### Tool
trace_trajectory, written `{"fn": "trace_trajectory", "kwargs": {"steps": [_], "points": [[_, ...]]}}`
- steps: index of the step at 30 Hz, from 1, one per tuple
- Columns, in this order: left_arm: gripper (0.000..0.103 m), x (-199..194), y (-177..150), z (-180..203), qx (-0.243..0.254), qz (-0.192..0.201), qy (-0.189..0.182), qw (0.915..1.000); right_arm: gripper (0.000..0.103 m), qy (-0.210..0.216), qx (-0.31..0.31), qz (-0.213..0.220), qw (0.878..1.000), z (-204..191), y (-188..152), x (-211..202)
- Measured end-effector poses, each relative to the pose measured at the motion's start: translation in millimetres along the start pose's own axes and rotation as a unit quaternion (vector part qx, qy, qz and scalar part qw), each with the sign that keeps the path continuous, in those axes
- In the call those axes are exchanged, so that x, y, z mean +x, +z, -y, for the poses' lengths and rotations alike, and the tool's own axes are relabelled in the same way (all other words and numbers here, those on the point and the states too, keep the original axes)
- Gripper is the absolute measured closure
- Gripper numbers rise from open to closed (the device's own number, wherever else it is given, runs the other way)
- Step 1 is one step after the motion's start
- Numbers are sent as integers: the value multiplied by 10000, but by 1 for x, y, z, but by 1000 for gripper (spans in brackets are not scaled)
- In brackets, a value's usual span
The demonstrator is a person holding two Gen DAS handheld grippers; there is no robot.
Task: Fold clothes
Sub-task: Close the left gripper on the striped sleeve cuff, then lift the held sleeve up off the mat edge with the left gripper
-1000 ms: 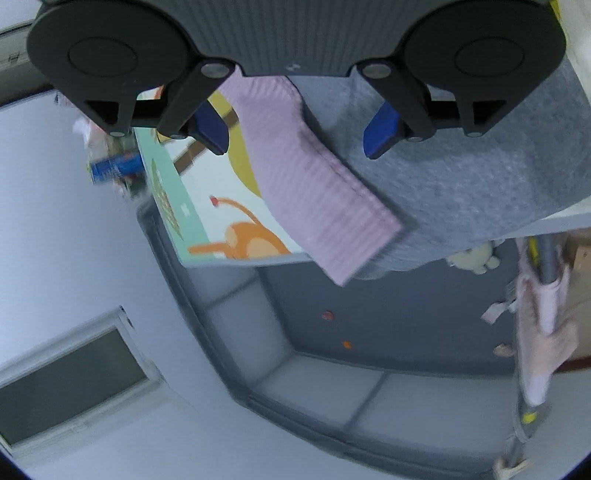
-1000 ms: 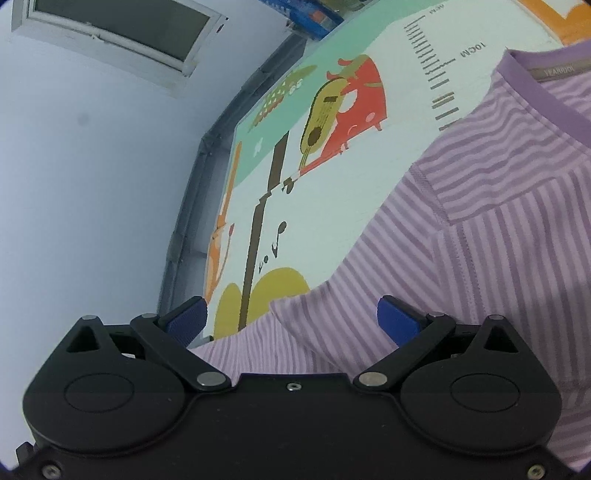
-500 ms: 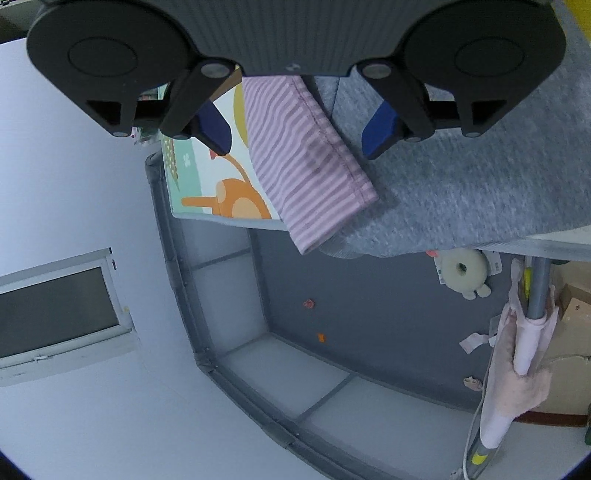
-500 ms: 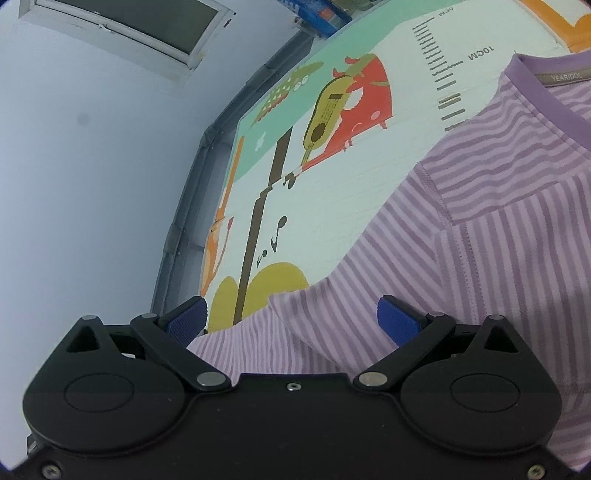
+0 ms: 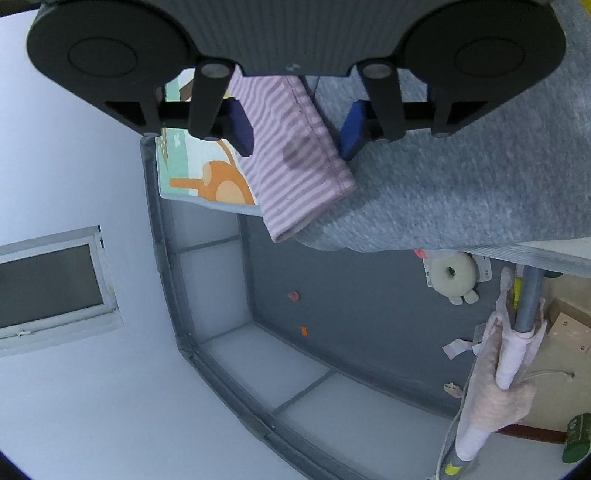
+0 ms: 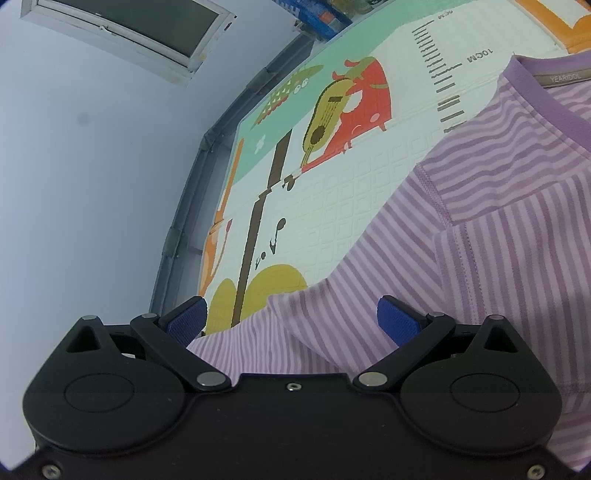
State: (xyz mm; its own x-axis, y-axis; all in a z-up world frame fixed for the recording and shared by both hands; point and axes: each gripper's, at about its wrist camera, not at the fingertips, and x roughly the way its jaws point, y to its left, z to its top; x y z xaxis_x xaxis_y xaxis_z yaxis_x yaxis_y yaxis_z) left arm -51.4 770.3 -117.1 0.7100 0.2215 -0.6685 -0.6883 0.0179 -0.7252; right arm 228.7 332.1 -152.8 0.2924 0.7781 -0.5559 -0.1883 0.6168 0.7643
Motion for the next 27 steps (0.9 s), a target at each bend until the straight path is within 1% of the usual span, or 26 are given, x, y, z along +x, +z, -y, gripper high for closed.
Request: {"fn": "trace_trajectory", "kwargs": {"steps": [1,4,9,11,13,15,21,24,27], "points": [[60,0,0,-1,-14,9,26,10000,3,-7,-8,9,10000,0,0,0],[70,1,-1,-4,-80,27,82,9999,3,-17,-27,35,10000,-1,-1,0],[72,-4,-3,-7,-157,147,134,9997,3,-20,-19,78,10000,-1,-2,-1],[77,-7,-3,-6,-117,242,156,9995,3,-24,-24,89,10000,-1,-3,-2],[86,-9,-2,-7,-133,340,180,9992,3,-31,-23,99,9999,-2,-3,-2],[89,-10,0,-8,-151,399,196,9989,3,-36,-9,114,9999,-2,-4,-2],[94,-11,-2,-7,-68,461,225,9987,3,-73,-3,148,9999,-4,-4,-4],[95,-16,-5,-1,146,582,221,9980,3,-98,-47,253,9996,-8,-6,-8],[95,-20,-5,7,337,664,211,9970,3,47,-223,279,9994,-14,-11,-10]]}}
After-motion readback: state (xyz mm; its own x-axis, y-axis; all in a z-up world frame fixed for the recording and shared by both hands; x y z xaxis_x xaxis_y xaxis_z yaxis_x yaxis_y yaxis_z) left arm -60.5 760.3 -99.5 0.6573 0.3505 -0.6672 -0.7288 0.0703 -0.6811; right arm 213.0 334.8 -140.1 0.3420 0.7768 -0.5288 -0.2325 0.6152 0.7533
